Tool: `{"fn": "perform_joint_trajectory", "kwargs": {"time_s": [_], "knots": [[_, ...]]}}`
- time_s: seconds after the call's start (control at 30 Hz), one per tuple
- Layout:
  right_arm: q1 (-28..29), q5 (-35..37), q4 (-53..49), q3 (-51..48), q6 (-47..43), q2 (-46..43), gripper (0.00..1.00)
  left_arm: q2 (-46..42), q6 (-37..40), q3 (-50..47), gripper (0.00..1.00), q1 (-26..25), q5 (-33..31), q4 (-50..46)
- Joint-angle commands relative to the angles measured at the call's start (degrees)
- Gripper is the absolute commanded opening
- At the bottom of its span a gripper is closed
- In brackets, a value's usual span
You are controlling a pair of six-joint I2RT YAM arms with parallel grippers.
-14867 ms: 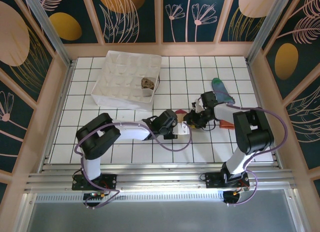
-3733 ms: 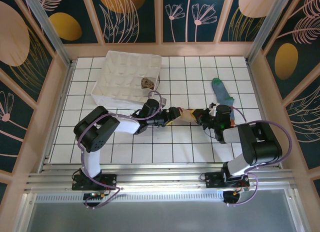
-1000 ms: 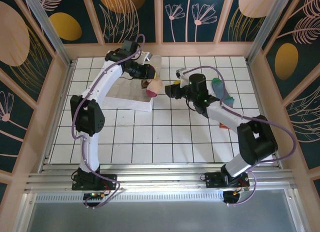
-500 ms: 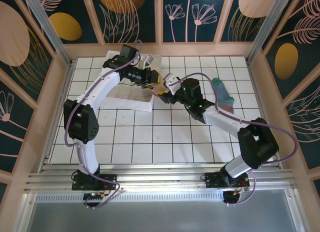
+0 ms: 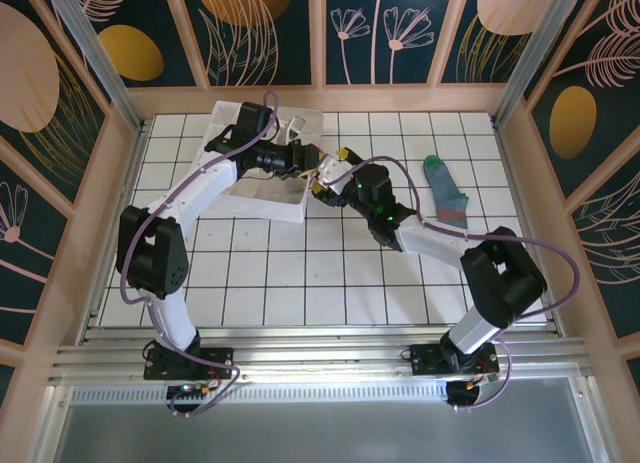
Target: Roll the socks
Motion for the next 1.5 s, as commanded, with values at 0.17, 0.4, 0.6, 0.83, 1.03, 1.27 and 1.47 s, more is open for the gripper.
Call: {"fn": "perform_joint_trajectory", "kwargs": {"time_s": [0.17,0.4,0.6,0.83,1.03,1.27,1.47], "knots": [[3.4,10.2,16.1,-3.1,-9.6,3.3,0.62,-5.0,-10.3,-6.7,0.03,-0.8,3.4,11.9],[5.8,8.0,17.7,-4.4,-6.7,1.2,0.11,-5.6,-10.7,-7.3,0.15,-0.8,0.8,11.9],[2.9,-6.0,3.2,0.5,14.2,-1.9,0.0,-5.0,-5.7,-0.2,0.51,-0.7,1.0,10.6],[-8.0,-37.5,1.9,4.4,44.0,-0.5,0.0,-3.5,13.8,14.8,0.79,1.6,1.9,0.3],[-14.2,-53.9,7.7,6.7,57.5,2.1,0.0,-9.7,32.8,14.4,0.99,3.5,-2.4,-1.7],[-16.6,-66.4,17.5,10.1,70.8,6.1,0.0,-11.2,40.7,10.3,0.99,3.5,4.6,-2.0],[-16.5,-72.8,16.9,13.5,73.3,8.3,0.0,-10.5,46.4,8.7,0.99,3.3,9.7,-4.1]]}}
